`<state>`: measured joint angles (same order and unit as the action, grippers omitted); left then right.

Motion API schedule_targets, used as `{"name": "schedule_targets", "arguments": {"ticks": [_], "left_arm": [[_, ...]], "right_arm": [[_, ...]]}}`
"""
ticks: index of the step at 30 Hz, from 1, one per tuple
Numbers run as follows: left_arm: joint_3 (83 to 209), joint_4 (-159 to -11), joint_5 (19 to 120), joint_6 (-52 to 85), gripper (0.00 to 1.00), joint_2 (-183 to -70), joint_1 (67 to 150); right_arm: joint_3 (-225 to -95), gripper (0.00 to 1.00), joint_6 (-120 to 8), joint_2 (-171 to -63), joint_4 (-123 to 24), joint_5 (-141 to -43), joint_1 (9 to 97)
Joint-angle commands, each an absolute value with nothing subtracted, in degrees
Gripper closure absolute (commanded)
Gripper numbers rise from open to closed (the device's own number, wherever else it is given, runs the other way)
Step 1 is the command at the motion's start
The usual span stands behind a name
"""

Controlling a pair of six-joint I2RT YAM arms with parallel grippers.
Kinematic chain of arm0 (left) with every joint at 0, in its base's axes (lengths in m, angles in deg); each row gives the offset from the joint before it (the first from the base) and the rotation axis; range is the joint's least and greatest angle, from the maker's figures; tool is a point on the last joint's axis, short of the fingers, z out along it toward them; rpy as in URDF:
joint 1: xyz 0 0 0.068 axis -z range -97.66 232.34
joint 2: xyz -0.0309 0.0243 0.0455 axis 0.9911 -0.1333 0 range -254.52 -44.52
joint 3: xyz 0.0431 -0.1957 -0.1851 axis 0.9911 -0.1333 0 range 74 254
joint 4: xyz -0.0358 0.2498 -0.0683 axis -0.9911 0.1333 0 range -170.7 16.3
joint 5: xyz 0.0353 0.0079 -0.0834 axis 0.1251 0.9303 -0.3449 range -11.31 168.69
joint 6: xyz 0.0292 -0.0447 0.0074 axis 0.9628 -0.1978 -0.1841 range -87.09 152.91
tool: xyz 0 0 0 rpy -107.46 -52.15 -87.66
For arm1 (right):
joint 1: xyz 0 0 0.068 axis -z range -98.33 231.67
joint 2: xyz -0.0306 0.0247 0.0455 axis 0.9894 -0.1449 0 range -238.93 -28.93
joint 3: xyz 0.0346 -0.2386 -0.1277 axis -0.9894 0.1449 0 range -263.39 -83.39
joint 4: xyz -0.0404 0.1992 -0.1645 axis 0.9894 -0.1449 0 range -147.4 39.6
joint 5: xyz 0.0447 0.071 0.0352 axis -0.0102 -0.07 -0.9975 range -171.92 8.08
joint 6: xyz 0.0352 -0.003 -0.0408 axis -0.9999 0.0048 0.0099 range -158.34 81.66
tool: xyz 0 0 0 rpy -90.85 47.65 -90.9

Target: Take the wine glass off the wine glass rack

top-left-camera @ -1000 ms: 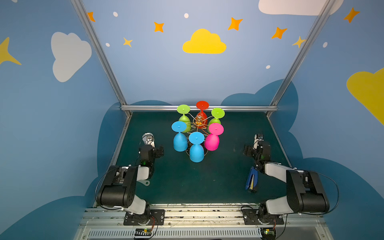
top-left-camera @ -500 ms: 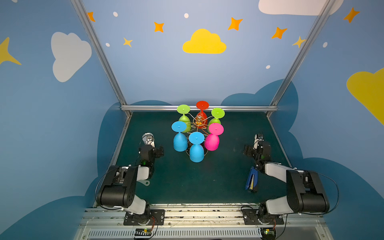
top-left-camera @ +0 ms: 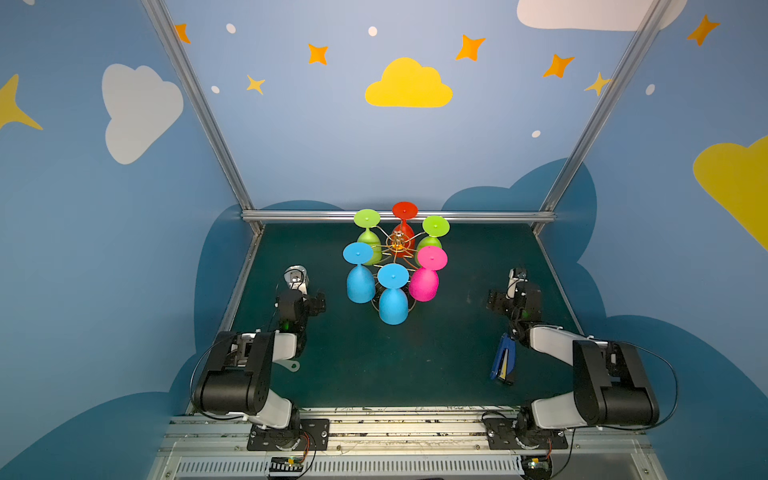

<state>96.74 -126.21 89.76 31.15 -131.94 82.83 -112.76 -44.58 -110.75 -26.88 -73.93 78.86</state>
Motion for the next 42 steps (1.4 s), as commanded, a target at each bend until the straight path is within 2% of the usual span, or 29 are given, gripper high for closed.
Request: {"name": "schedule_targets", "arguments": {"ticks": [1, 5, 7, 9, 11, 12, 15, 18, 23, 30, 42], "left_arm": [[96.43, -126.24, 88.36, 31.21, 0.0, -129.3, 82.77], [100.41, -110.99, 93.15, 29.35, 0.0, -118.64, 84.01], [105.65, -96.75, 100.47, 19.27, 0.0, -113.02, 83.81], [109.73, -87.38, 103.63, 10.76, 0.0, -108.08, 83.53], [112.16, -82.44, 104.01, 6.21, 0.0, -103.64, 83.68], [112.65, -81.43, 100.69, 6.71, 0.0, -101.22, 83.65], [110.81, -84.07, 92.25, 9.71, 0.0, -93.7, 83.44], [108.28, -90.48, 88.35, 12.29, 0.0, -87.18, 83.2], [114.57, -88.57, 82.59, 19.55, 0.0, -86.82, 82.93], [118.3, -87.58, 79.94, 22.86, 0.0, -90.8, 82.79], [114.3, -86.94, 79.83, 20.54, 0.0, -86.33, 82.47]], "right_arm": [[-117.4, 0.11, -45.65, -106.0, -35.45, -72.47, 79.03], [-124.16, 0.11, -51.6, -98.63, -46.69, -74.34, 79.0], [-125.93, 0.11, -55.54, -95.65, -48.49, -77.51, 79.04], [-127.47, 0.11, -65.34, -92.94, -52.19, -78.54, 79.42], [-127.25, 0.11, -67.25, -91.08, -51.34, -86.16, 80.68], [-126.87, 0.11, -68.71, -90.11, -50.25, -90.68, 81.3], [-124.62, 0.13, -71.32, -87.15, -44.33, -101.36, 81.5], [-124.48, 0.14, -74.31, -83.55, -43.82, -107.59, 81.22], [-128.27, 0.17, -77.01, -81.02, -50.13, -113.62, 79.28], [-133.32, 0.21, -81.54, -84.77, -51.07, -115.61, 71.97], [-143.2, 0.27, -85.0, -98.0, -48.98, -116.58, 62.18]]}}
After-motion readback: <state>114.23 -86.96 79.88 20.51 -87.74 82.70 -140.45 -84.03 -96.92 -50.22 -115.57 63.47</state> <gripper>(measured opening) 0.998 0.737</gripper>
